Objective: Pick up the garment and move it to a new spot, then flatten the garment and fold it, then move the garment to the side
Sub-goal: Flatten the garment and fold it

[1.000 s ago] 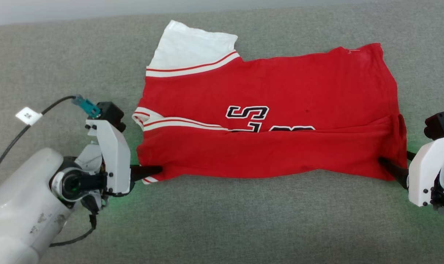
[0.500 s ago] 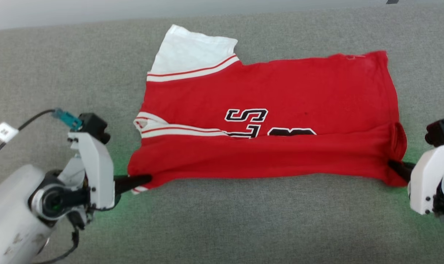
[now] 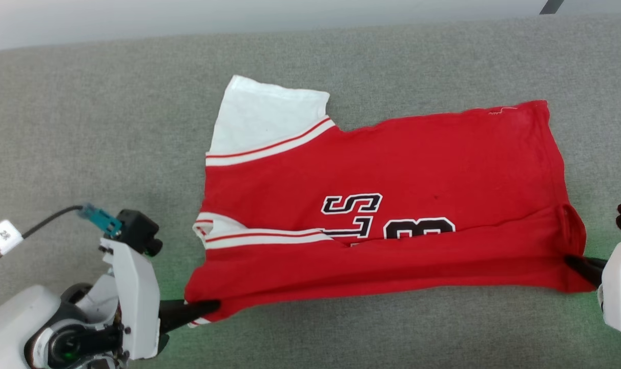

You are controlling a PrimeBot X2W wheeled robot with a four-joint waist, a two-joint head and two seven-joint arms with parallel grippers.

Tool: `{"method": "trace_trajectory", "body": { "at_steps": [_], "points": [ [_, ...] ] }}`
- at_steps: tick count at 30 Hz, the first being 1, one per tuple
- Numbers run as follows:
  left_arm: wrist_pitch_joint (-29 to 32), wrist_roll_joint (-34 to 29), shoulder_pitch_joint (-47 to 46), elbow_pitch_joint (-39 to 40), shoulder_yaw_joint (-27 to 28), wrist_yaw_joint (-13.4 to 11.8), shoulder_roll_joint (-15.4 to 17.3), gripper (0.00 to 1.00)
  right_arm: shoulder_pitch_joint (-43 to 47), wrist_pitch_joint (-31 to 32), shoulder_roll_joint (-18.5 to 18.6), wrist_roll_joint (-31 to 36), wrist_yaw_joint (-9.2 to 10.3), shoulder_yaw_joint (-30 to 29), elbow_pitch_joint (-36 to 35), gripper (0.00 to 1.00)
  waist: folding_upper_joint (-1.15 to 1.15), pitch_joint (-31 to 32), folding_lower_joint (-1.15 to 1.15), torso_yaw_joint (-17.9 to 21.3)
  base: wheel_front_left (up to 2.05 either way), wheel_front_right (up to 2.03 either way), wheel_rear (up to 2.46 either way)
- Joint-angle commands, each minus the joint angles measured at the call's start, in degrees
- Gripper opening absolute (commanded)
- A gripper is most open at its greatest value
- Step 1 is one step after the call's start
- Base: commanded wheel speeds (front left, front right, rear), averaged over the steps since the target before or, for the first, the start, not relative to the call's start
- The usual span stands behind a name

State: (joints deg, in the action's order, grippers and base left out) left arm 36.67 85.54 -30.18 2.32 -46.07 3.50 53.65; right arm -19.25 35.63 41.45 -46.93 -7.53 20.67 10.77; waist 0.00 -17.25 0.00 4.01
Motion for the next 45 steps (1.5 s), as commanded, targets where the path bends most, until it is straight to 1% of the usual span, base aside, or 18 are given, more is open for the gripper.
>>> {"method": "trace_trajectory", "body": {
  "at_steps": [1, 2, 3, 4, 5, 8, 11, 14, 16, 22, 25, 29, 32, 36, 38, 40, 42, 45],
  "points": [
    [-0.82, -0.10, 1.03, 0.59, 0.22, -0.55, 0.48, 0.00, 0.58, -1.11, 0.41, 0.13, 0.08, -0.82, 0.02, 0.26, 0.00, 0.33, 0.00, 0.00, 0.00, 0.00, 0.00],
    [-1.75, -0.57, 1.11, 0.65, 0.59, -0.73, 0.50, 0.00, 0.57, -1.80, 0.07, 0.28, 0.08, -1.17, 0.07, 0.59, 0.00, 0.50, 0.00, 0.02, 0.00, 0.00, 0.00],
    [-2.42, -0.81, 1.32, 0.64, 0.76, -1.03, 0.42, 0.16, 0.52, -2.42, -0.47, 0.06, 0.08, -1.52, 0.14, 1.00, 0.00, 0.63, 0.00, 0.04, 0.00, 0.00, 0.00],
    [-2.99, -1.15, 1.63, 0.72, 0.77, -0.91, 0.40, 0.42, 0.41, -3.14, -1.05, -0.27, 0.08, -1.94, 0.13, 1.00, 0.00, 0.88, 0.00, 0.07, 0.00, 0.00, 0.00],
    [-3.94, -1.35, 1.75, 0.79, 1.16, -0.84, 0.37, 0.98, 0.24, -3.98, -1.41, -0.42, 0.07, -2.65, -0.05, 1.00, 0.00, 1.04, 0.00, 0.05, 0.00, 0.00, 0.00],
    [-6.12, -1.67, 2.32, 1.22, 2.14, -0.56, 0.82, 1.00, -0.39, -7.04, -2.41, 0.06, 0.07, -4.71, -0.91, 1.00, 0.00, 1.42, 0.00, -0.03, 0.00, 0.00, 0.00],
    [-10.25, -2.28, 1.84, 1.12, 4.65, -1.04, 1.48, 1.00, -1.62, -11.75, -3.90, 1.32, 0.07, -7.53, -1.82, 1.00, 0.00, 1.59, 0.00, -0.12, 0.00, 0.00, 0.00],
    [-15.60, -3.93, 0.48, -0.25, 7.73, -2.14, 1.27, 1.00, -3.05, -18.50, -6.73, 4.03, 0.07, -10.46, -2.75, 1.00, 0.00, 1.65, 0.00, -0.11, 0.00, 0.00, 0.00],
    [-19.17, -6.82, -0.80, -1.81, 8.96, -3.00, 0.93, 1.00, -3.93, -23.57, -9.36, 6.41, 0.07, -12.35, -2.87, 1.00, 0.00, 1.59, 0.00, 0.11, 0.00, 0.00, 0.00],
    [-30.29, -17.47, -7.20, -9.84, 9.92, -5.58, -4.25, 1.00, -5.72, -37.98, -18.68, 14.53, 0.07, -15.69, -3.48, 1.00, 0.00, 0.61, 0.00, 2.10, 0.00, 0.00, 0.00],
    [-32.41, -20.62, -10.27, -13.48, 9.38, -5.02, -6.16, 1.00, -6.01, -41.16, -21.59, 16.72, 0.07, -15.86, -4.18, 1.00, 0.00, -0.11, 0.00, 3.37, 0.00, 0.00, 0.00],
    [-33.16, -24.90, -18.30, -22.76, 8.22, -2.77, -9.22, 1.00, -6.66, -44.96, -26.55, 19.64, 0.07, -16.15, -6.38, 1.00, 0.00, -2.13, 0.00, 6.59, 0.00, 0.00, 0.00],
    [-31.80, -27.13, -24.72, -30.11, 6.86, -0.64, -11.34, 1.00, -7.10, -45.63, -29.26, 20.77, 0.07, -16.20, -8.00, 1.00, 0.00, -3.94, 0.00, 9.47, 0.00, 0.00, 0.00],
    [-25.87, -27.99, -32.41, -39.68, 4.97, 1.49, -13.03, 1.00, -6.95, -45.65, -31.44, 21.07, 0.07, -15.89, -9.19, 1.00, 0.00, -6.28, 0.00, 13.48, 0.00, 0.00, 0.00],
    [-20.10, -27.74, -35.34, -44.17, 3.43, 2.21, -13.55, 1.00, -6.47, -45.88, -32.10, 21.14, 0.07, -15.98, -9.25, 1.00, 0.00, -7.13, 0.00, 15.09, 0.00, 0.00, 0.00],
    [-12.22, -25.77, -37.57, -47.89, 2.23, 2.99, -14.37, 1.00, -5.76, -46.07, -32.57, 21.15, 0.07, -16.21, -9.05, 1.00, 0.00, -7.64, 0.00, 16.36, 0.00, 0.00, 0.00],
    [-3.91, -25.11, -39.66, -50.29, 0.40, 3.40, -14.14, 1.00, -5.13, -45.82, -32.88, 20.77, 0.07, -16.28, -8.74, 1.00, 0.00, -7.91, 0.00, 17.33, 0.00, 0.00, 0.00],
    [3.86, -24.58, -42.25, -52.40, -1.34, 3.66, -13.31, 1.00, -4.41, -45.70, -33.41, 20.03, 0.07, -16.24, -8.50, 1.00, 0.00, -8.35, 0.00, 18.43, 0.00, 0.00, 0.00]
  ]
}}
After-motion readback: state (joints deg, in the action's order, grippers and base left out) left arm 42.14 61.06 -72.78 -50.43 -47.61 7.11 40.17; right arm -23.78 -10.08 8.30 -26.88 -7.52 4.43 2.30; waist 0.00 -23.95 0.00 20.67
